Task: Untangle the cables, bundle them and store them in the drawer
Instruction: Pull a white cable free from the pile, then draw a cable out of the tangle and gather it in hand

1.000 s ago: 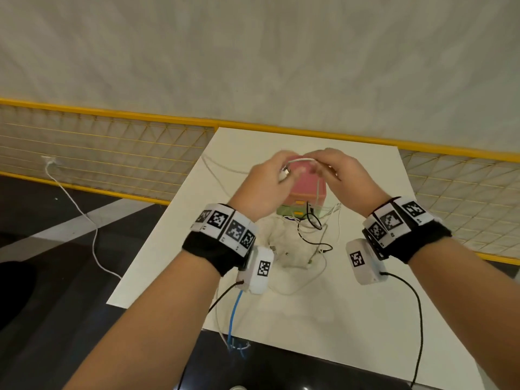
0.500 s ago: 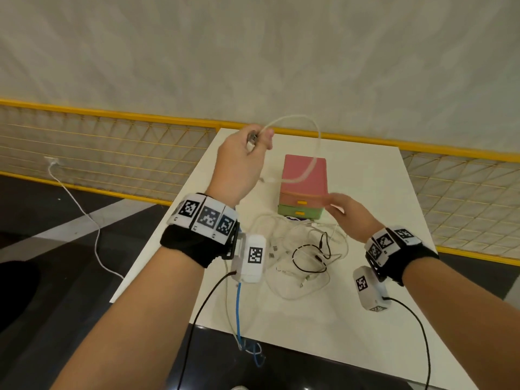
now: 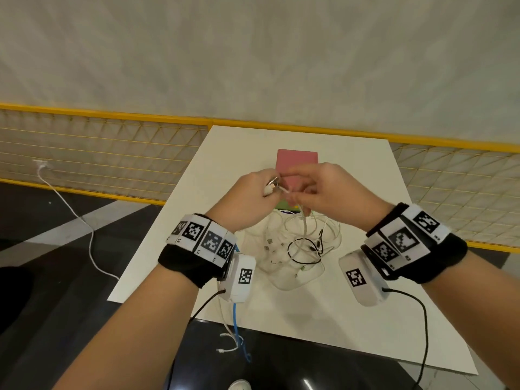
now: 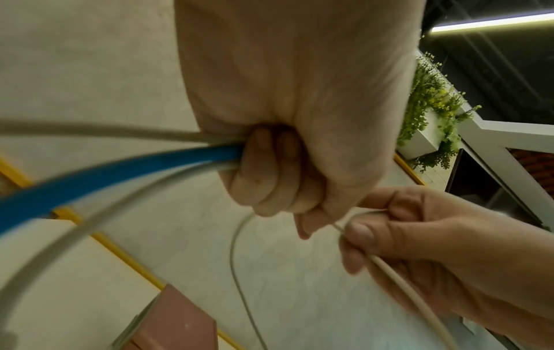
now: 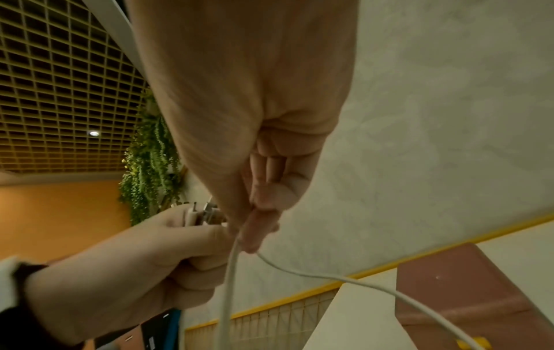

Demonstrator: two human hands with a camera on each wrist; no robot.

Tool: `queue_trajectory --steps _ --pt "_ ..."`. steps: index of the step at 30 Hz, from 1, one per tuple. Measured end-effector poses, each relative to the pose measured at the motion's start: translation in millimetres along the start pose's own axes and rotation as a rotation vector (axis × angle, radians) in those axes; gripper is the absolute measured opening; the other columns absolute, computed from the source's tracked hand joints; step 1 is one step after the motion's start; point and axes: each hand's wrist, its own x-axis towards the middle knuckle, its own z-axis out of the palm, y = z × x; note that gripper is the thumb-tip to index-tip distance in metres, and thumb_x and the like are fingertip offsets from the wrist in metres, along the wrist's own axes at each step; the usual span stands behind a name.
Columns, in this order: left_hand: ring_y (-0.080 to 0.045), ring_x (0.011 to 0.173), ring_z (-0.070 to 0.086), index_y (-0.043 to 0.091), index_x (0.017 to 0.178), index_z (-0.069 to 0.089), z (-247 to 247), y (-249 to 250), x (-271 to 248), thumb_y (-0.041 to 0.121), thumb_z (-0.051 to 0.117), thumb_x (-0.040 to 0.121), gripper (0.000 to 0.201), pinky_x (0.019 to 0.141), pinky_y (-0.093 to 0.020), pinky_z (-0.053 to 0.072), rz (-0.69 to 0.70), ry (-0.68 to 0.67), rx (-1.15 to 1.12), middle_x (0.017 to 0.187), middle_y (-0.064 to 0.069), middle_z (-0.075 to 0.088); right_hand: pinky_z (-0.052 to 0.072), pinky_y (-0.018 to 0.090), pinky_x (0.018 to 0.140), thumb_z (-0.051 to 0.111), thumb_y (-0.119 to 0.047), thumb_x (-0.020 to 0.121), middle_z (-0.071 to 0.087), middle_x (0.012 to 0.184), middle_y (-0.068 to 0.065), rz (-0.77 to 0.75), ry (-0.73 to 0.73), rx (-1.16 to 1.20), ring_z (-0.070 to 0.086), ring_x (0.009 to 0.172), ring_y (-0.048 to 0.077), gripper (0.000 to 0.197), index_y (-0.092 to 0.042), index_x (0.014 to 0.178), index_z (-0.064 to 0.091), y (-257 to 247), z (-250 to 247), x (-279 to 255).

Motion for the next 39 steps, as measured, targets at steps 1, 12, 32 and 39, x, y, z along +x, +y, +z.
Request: queue_trajectory --steps 1,12,32,39 --pt "-0.016 0.073 0.057 0.020 0.107 0.060 -1.2 -1.8 -5.3 0.007 0.054 0.090 0.023 0.059 -0.017 0.042 -0.004 -0.010 -0.044 0.087 0.005 0.061 0.055 0.029 0.059 0.068 -0.011 0.084 0.070 0.073 0.001 0.022 -0.024 0.008 0.067 0.056 0.017 0.045 -0.018 0.126 0.055 -1.8 1.9 -6.7" --pt "-0.009 0.049 0.036 0.020 0.122 0.060 -21.9 12.0 -43.9 -0.007 0.050 0.088 0.044 0.051 -0.016 0.041 0.029 0.146 -0.364 0.053 0.010 0.041 0.048 0.022 0.058 0.053 -0.041 0.091 0.065 0.078 -0.015 -0.095 -0.340 -0.332 0.062 0.056 0.002 0.019 -0.027 0.100 0.061 -29.0 15.2 -61.8" --pt "-0.009 0.040 0.019 0.016 0.095 0.055 -31.0 12.9 -42.2 0.013 0.042 0.103 0.016 0.041 -0.019 0.019 0.010 0.260 -0.784 0.048 0.008 0.025 0.043 0.019 0.069 0.045 -0.021 0.098 0.057 0.105 -0.011 0.079 -0.578 -0.119 0.062 0.069 0.018 0.029 -0.016 0.126 0.048 41.4 107.0 -46.7" --pt "-0.011 0.040 0.023 0.011 0.095 0.060 1.4 -16.7 -47.3 0.025 0.048 0.101 0.019 0.041 -0.022 0.021 -0.136 0.132 -0.601 0.046 0.007 0.030 0.046 0.012 0.058 0.044 0.005 0.089 0.061 0.102 -0.001 0.012 -0.185 -0.016 0.056 0.060 0.001 0.034 -0.016 0.109 0.061 41.4 77.6 2.4"
